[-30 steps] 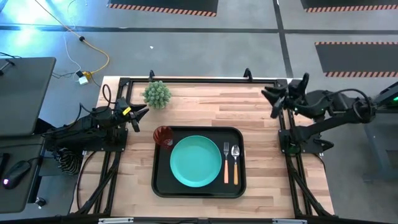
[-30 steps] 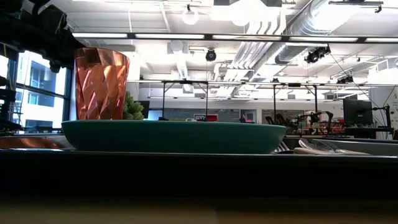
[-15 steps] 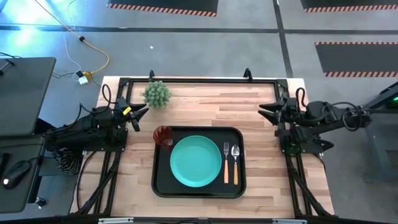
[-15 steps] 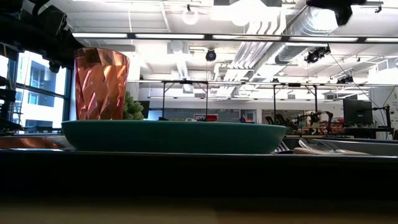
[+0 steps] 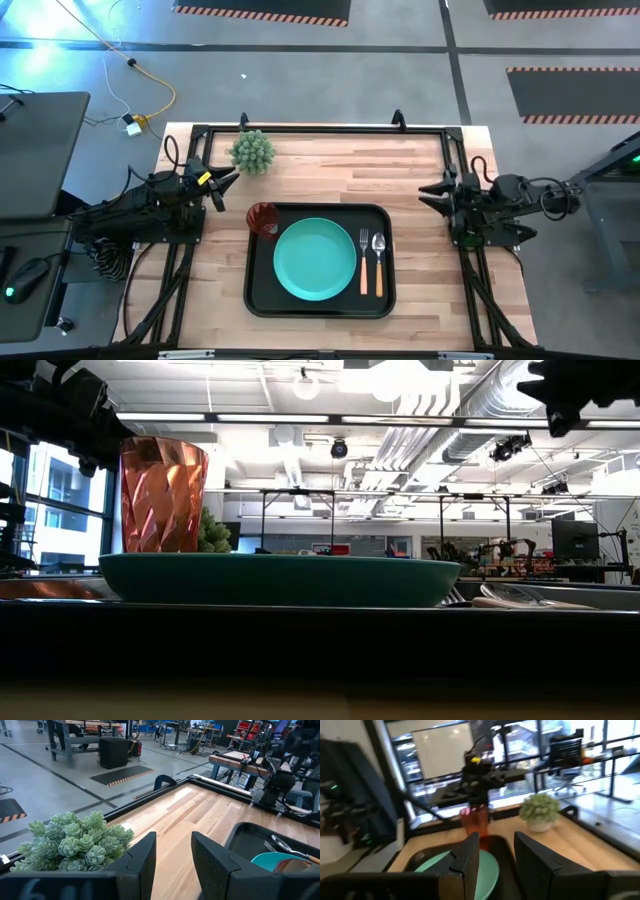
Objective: Pick and place plate/cup/fork/spoon on tray
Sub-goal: Return to Home Position
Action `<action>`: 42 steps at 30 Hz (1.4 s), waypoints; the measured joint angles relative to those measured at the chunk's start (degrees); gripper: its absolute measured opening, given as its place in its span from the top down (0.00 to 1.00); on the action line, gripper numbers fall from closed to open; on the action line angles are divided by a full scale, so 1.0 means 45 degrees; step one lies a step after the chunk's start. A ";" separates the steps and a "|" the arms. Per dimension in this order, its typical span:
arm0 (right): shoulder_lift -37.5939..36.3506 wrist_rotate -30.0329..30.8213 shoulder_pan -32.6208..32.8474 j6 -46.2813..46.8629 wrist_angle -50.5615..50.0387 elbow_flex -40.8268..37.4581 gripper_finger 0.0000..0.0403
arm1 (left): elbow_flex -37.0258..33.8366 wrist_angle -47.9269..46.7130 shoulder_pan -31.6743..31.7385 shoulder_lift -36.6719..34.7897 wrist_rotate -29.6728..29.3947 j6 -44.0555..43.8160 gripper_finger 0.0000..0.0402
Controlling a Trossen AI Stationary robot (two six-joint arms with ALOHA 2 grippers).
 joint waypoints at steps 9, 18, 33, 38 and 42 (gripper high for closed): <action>-0.0876 -0.0424 -0.0005 0.0890 0.0173 -0.1953 0.72 | 0.0000 -0.0020 0.0000 0.0000 0.0000 0.0000 0.71; -0.0897 -0.0750 -0.0005 0.1574 0.0881 -0.3071 0.72 | 0.0005 -0.0102 0.0002 0.0000 0.0000 0.0015 0.71; -0.0883 -0.1543 -0.0010 0.1855 0.0403 -0.3350 0.72 | 0.0005 -0.1112 0.0005 0.0000 0.0005 0.0005 0.71; -0.0881 -0.0849 -0.0010 0.2270 0.0409 -0.3350 0.72 | 0.0005 -0.1109 0.0003 0.0000 0.0005 0.0010 0.71; -0.0878 -0.0716 -0.0010 0.2597 0.0408 -0.3350 0.72 | 0.0005 -0.1022 0.0004 0.0000 0.0002 0.0652 0.71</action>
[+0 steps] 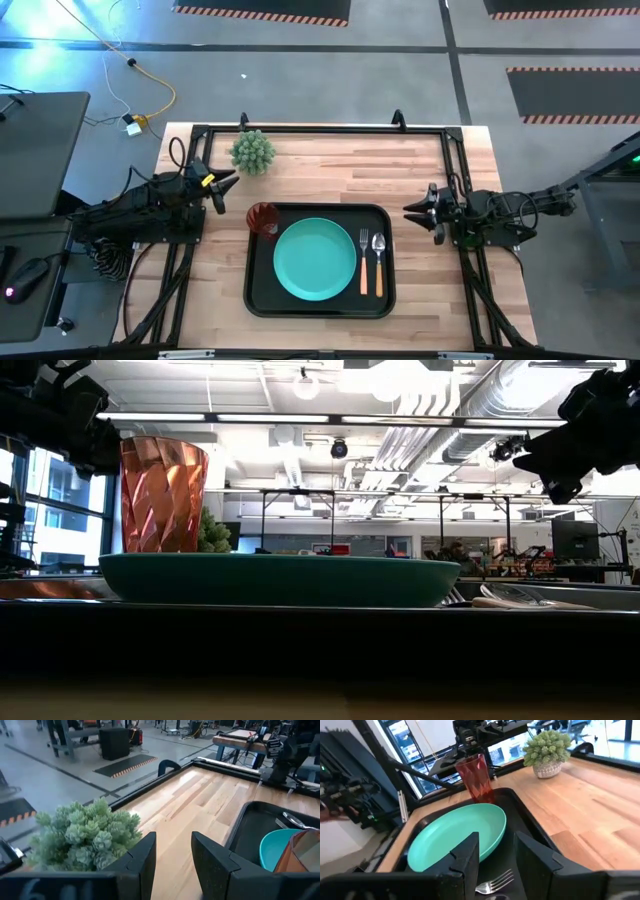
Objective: Pick and place plate/cup/fork/spoon on tray
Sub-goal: Return to Home Position
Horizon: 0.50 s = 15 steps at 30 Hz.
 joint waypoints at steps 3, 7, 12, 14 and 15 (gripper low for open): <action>0.0000 -0.0005 0.0000 0.0215 -0.0001 0.0000 0.72 | 0.0000 0.0192 -0.0004 0.0000 -0.0097 0.0571 0.71; 0.0005 -0.0013 0.0000 0.0220 -0.0005 0.0000 0.72 | 0.0000 0.0362 -0.0001 0.0000 -0.0220 0.0785 0.71; 0.0005 -0.0013 0.0000 0.0220 -0.0010 0.0000 0.72 | 0.0000 0.0362 0.0001 0.0000 -0.0225 0.0795 0.71; 0.0005 -0.0013 0.0000 0.0220 -0.0010 0.0000 0.72 | 0.0000 0.0357 0.0000 0.0000 -0.0225 0.0795 0.71; 0.0005 -0.0013 0.0000 0.0220 -0.0010 0.0000 0.72 | 0.0000 0.0357 -0.0004 0.0000 -0.0225 0.0795 0.71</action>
